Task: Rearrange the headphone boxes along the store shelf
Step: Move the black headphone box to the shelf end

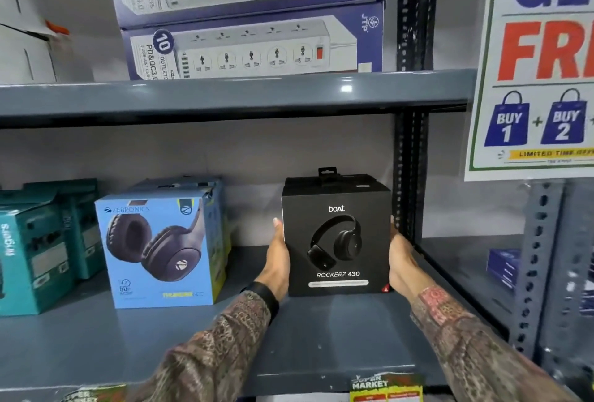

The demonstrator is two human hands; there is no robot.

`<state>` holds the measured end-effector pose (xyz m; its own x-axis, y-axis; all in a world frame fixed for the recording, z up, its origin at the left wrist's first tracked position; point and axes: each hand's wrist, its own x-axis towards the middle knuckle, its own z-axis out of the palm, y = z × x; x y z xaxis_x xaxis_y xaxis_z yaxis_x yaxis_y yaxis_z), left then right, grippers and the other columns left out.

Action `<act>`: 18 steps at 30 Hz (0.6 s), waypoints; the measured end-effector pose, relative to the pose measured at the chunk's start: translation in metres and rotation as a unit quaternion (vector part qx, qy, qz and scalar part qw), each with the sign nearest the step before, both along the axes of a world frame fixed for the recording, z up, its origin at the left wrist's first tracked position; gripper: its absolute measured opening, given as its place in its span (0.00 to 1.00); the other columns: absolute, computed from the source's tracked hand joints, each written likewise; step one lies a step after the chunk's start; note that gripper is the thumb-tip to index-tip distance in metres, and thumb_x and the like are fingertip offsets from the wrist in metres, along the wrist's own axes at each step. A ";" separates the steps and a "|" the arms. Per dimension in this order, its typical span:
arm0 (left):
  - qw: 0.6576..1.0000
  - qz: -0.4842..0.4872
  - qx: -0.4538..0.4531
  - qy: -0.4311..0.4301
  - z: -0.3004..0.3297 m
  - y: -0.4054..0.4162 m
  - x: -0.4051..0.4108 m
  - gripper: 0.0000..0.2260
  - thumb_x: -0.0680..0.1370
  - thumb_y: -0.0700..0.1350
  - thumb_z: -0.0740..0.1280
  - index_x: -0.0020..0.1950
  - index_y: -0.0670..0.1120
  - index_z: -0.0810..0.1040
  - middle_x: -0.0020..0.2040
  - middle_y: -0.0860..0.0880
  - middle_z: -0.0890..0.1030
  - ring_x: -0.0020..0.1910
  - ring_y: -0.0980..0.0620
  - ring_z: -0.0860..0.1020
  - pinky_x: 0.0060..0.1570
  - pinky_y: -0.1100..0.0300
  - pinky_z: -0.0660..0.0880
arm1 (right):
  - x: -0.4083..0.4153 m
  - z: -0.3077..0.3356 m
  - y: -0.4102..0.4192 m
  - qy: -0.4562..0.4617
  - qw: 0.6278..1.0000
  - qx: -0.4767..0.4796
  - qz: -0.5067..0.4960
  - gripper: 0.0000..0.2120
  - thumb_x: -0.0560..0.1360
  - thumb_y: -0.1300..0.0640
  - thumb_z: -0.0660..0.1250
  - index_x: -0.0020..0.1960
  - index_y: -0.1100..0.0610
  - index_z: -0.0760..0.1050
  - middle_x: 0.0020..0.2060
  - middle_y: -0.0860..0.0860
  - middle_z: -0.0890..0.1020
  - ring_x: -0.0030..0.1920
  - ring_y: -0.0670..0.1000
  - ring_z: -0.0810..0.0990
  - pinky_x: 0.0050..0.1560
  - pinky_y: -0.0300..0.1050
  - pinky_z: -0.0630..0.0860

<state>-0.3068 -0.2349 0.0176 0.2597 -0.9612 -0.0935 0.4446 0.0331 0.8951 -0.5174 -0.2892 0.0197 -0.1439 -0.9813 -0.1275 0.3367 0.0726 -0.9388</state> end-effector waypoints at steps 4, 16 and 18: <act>0.999 0.037 0.005 -0.029 -0.003 0.006 0.002 0.30 0.83 0.71 0.59 0.59 0.50 0.89 0.52 0.46 0.93 0.50 0.45 0.91 0.58 0.47 0.86 | 0.000 -0.003 0.006 -0.001 1.000 0.001 0.006 0.23 0.84 0.42 0.66 0.63 0.60 0.85 0.59 0.59 0.87 0.59 0.61 0.86 0.68 0.61 0.81; 0.999 0.030 -0.007 -0.025 -0.019 0.076 0.001 0.23 0.79 0.70 0.67 0.52 0.53 0.91 0.51 0.48 0.93 0.51 0.44 0.92 0.65 0.39 0.84 | -0.006 -0.009 0.080 -0.034 0.998 0.021 -0.043 0.14 0.86 0.50 0.64 0.61 0.57 0.84 0.57 0.57 0.88 0.50 0.57 0.84 0.58 0.52 0.82; 0.999 0.031 0.002 -0.025 -0.023 0.086 0.001 0.22 0.78 0.70 0.67 0.47 0.56 0.92 0.50 0.48 0.93 0.50 0.44 0.92 0.65 0.40 0.84 | -0.007 -0.004 0.090 -0.027 0.999 0.035 -0.031 0.16 0.86 0.48 0.65 0.63 0.59 0.82 0.67 0.61 0.84 0.60 0.59 0.82 0.71 0.56 0.77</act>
